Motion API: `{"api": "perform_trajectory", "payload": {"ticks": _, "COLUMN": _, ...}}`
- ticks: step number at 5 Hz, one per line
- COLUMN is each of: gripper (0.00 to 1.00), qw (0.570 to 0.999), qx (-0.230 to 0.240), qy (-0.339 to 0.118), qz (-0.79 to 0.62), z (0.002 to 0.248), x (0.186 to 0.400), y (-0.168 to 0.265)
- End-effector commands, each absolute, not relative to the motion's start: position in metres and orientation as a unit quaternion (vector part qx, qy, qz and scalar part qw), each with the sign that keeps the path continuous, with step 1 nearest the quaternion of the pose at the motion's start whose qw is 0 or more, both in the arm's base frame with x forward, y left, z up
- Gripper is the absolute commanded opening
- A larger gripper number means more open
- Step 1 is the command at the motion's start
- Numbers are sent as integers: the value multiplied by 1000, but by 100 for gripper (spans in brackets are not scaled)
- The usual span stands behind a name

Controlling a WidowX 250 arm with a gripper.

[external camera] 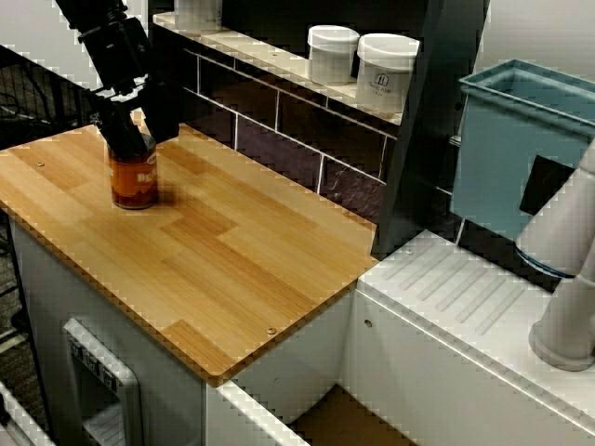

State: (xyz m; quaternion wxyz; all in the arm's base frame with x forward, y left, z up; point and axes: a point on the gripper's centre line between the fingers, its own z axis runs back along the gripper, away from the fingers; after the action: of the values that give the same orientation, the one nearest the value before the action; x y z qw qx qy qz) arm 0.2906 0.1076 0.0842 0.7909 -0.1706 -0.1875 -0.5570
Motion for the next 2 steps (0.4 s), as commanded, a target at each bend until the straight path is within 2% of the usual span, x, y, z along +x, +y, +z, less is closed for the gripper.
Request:
{"api": "perform_trajectory", "payload": {"ticks": 1, "gripper": 100, "qw": 799, "qx": -152, "qy": -196, "qz": -548, "z": 101, "x": 285, "y": 140}}
{"api": "perform_trajectory", "payload": {"ticks": 2, "gripper": 100, "qw": 808, "qx": -168, "qy": -200, "qz": -528, "z": 104, "x": 281, "y": 139}}
